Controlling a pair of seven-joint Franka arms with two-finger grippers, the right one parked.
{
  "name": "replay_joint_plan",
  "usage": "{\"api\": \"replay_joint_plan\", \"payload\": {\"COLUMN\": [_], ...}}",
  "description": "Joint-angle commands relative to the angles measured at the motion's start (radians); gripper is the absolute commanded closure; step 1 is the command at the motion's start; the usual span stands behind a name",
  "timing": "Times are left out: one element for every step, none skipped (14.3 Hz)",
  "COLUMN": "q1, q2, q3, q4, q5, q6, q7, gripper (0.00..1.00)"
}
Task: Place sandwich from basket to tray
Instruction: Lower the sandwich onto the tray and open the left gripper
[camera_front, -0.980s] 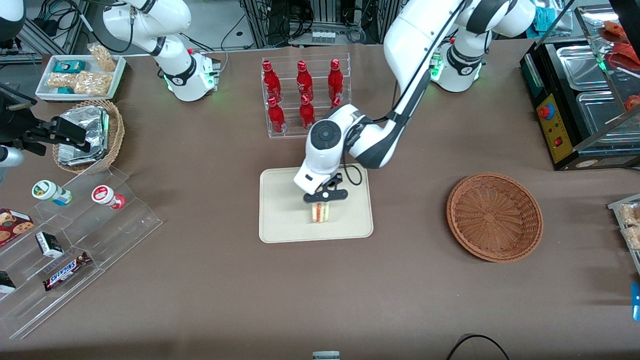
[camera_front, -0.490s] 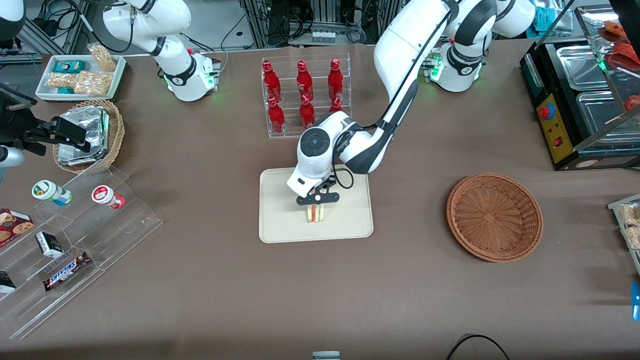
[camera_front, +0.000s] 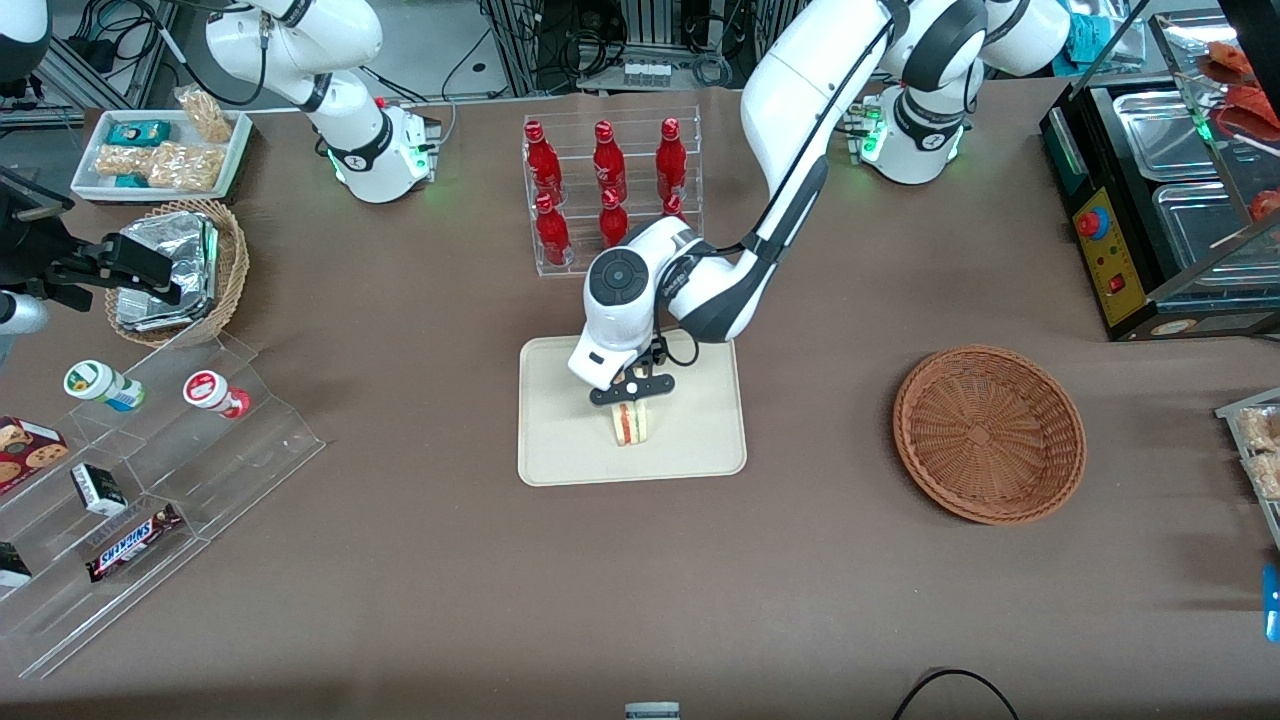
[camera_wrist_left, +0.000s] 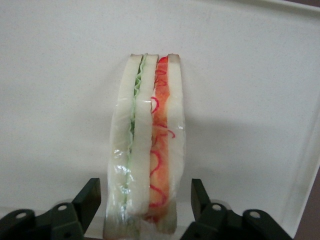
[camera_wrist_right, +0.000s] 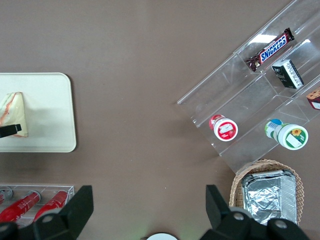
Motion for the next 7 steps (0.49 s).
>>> {"api": "replay_joint_plan", "payload": {"q1": [-0.016, -0.014, -0.009, 0.007, 0.024, 0.058, 0.093], "q2": [-0.083, -0.107, -0.133, -0.151, -0.188, -0.223, -0.266], "q3": [0.050, 0.059, 0.085, 0.108, 0.113, 0.113, 0.113], "q4": [-0.001, -0.002, -0.004, -0.004, -0.013, -0.042, -0.092], "q5": [0.007, 0.004, -0.007, -0.012, -0.010, -0.006, -0.007], "q6": [-0.084, -0.134, -0.193, -0.253, -0.321, -0.342, -0.344], "q7": [-0.021, -0.027, -0.033, -0.024, -0.014, 0.008, 0.089], "gripper": [0.00, 0.00, 0.00, 0.00, 0.00, 0.00, 0.00]}}
